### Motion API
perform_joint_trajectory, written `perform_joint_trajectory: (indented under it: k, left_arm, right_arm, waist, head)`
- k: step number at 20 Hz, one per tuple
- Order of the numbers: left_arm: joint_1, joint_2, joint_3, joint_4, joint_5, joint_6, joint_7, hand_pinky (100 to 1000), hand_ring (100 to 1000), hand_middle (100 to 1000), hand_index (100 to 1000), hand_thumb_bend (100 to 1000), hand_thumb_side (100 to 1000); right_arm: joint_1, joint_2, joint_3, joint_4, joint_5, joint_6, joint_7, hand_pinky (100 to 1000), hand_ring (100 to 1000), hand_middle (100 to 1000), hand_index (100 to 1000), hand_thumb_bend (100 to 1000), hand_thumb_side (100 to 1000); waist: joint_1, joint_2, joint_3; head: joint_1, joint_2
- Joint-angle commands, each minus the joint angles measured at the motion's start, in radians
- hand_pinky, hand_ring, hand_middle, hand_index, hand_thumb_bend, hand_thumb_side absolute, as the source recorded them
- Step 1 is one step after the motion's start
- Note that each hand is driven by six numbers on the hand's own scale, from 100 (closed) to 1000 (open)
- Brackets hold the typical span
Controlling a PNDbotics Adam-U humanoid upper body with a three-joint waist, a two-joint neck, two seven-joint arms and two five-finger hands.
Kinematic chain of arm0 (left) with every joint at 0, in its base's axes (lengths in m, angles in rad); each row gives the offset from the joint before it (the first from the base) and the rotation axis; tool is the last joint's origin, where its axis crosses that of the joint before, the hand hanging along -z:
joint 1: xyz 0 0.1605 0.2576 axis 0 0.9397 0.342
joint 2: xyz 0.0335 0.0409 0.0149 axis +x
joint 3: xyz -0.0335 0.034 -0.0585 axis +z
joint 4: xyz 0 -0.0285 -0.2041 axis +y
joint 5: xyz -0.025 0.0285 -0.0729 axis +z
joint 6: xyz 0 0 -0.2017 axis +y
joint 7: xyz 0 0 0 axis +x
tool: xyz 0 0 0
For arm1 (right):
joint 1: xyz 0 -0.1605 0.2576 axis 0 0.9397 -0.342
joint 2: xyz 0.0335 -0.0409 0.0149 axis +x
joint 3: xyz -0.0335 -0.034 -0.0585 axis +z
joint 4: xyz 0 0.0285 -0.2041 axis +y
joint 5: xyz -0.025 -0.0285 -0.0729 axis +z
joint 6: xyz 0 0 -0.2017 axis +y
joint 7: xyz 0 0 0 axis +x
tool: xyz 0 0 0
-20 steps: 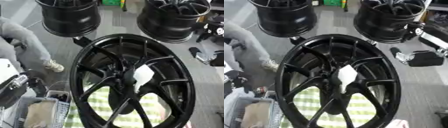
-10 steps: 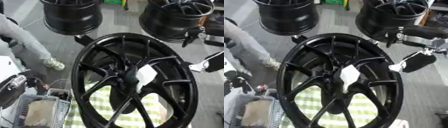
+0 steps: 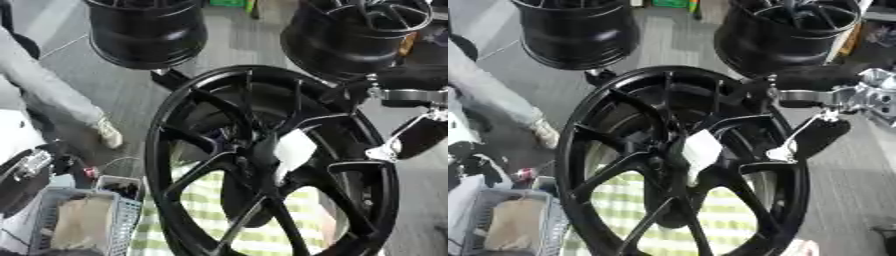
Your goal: Pull the pin out of the wheel hub.
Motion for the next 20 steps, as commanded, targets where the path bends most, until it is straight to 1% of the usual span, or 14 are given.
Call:
perform_joint_trajectory:
  k: [1, 11, 17, 20]
  left_arm:
    - [-0.015, 0.017, -0.003, -0.011, 0.004, -0.002, -0.003, 577, 430, 578, 703, 100, 930]
    - [-0.015, 0.015, -0.004, -0.010, 0.004, -0.003, -0.005, 577, 431, 577, 703, 100, 933]
    - [-0.015, 0.015, -0.005, -0.010, 0.004, -0.003, -0.007, 577, 431, 577, 703, 100, 934]
    - [-0.015, 0.015, -0.005, -0.010, 0.004, -0.004, -0.008, 577, 431, 577, 703, 100, 934]
  right_arm:
    - [-0.028, -0.004, 0.003, -0.012, 0.023, 0.006, 0.024, 783, 736, 905, 990, 299, 334]
    - [-0.092, 0.061, 0.052, -0.012, 0.070, 0.019, 0.081, 779, 731, 906, 985, 279, 341]
    - [-0.112, 0.087, 0.070, -0.012, 0.074, 0.028, 0.092, 774, 725, 899, 980, 291, 336]
    - [-0.116, 0.094, 0.079, -0.012, 0.072, 0.032, 0.094, 771, 721, 895, 977, 279, 342]
  waist:
    - [0.005, -0.008, -0.001]
    - [0.008, -0.006, 0.002]
    - [0.009, -0.004, 0.003]
    - [0.009, -0.003, 0.004]
  head:
    - [-0.004, -0.003]
    - [-0.009, -0.003]
    - [-0.011, -0.003]
    - [-0.012, -0.003]
